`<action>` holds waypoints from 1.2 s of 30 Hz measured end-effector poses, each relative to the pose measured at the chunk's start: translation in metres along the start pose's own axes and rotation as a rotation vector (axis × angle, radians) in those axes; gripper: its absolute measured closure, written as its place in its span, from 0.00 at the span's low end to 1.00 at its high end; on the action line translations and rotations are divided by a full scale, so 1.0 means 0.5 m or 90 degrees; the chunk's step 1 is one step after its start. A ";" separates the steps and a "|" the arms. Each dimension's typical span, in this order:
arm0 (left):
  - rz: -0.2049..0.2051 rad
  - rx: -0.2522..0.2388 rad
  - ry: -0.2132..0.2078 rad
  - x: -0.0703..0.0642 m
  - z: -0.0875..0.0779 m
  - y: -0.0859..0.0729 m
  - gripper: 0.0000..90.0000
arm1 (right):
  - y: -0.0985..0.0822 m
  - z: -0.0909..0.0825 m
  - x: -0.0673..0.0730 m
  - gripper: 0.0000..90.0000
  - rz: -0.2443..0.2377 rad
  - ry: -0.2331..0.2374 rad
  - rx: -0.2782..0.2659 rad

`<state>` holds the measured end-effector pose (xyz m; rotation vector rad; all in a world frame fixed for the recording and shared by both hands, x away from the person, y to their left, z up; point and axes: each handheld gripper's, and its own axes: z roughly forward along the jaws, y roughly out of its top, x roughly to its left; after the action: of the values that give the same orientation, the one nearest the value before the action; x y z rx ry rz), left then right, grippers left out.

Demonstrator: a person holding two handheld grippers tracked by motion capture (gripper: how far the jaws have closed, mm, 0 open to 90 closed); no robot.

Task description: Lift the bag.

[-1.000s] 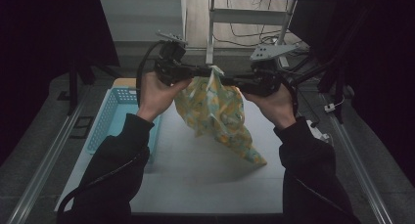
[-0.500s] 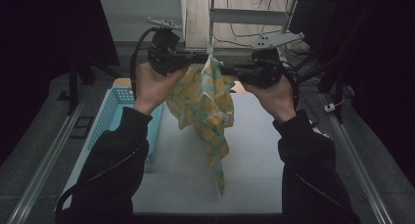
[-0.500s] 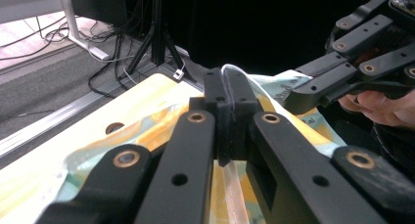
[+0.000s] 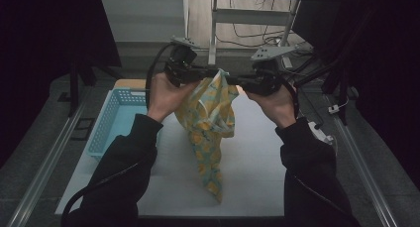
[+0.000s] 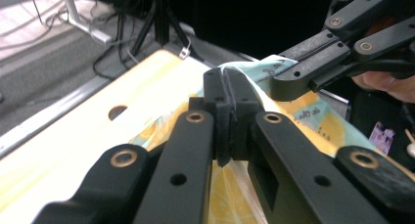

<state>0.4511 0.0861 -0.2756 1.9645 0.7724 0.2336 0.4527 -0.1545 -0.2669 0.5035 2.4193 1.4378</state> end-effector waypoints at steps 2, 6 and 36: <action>-0.007 0.009 -0.002 0.006 0.011 -0.008 0.98 | -0.014 0.008 -0.006 1.00 0.007 0.002 0.007; -0.009 0.028 0.000 0.016 0.026 -0.024 0.98 | -0.038 0.021 -0.016 0.99 0.019 0.002 0.021; 0.025 -0.003 0.012 0.034 0.026 -0.080 0.43 | -0.070 0.039 -0.024 0.70 0.052 -0.008 0.016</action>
<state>0.4536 0.1001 -0.3189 1.9777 0.7446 0.2774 0.4663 -0.1599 -0.3060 0.6221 2.4364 1.4337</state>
